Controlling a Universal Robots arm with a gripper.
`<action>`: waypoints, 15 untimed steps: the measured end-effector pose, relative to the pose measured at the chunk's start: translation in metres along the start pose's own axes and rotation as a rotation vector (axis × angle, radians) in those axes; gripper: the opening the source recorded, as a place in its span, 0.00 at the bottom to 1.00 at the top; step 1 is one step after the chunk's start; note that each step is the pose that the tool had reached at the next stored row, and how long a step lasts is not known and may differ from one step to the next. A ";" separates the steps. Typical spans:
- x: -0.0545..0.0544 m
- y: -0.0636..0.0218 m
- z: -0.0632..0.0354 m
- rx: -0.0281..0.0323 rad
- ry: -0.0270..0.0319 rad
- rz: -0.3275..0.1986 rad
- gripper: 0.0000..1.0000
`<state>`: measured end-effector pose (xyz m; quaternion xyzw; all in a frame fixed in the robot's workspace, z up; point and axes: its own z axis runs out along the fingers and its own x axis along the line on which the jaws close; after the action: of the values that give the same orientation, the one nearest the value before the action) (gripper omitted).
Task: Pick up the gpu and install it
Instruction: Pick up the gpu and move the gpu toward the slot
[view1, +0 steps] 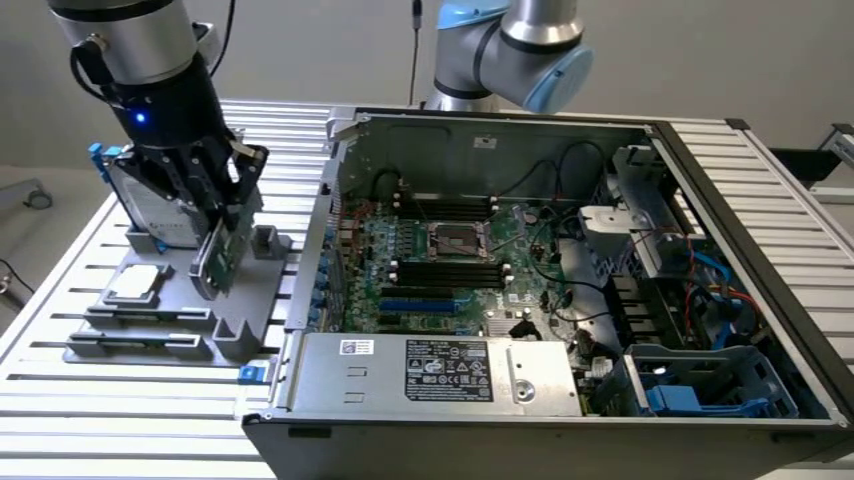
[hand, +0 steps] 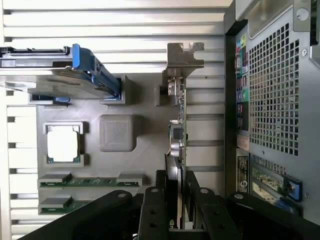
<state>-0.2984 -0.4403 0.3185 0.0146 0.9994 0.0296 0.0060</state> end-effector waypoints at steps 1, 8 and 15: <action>0.000 0.0002 -0.0045 0.0001 0.0001 0.000 0.27; -0.005 0.0011 -0.0362 0.0000 0.0002 0.000 0.27; -0.026 -0.0004 -0.0681 -0.0015 0.0052 0.000 0.27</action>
<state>-0.2729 -0.4455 0.3868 0.0147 0.9994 0.0304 0.0034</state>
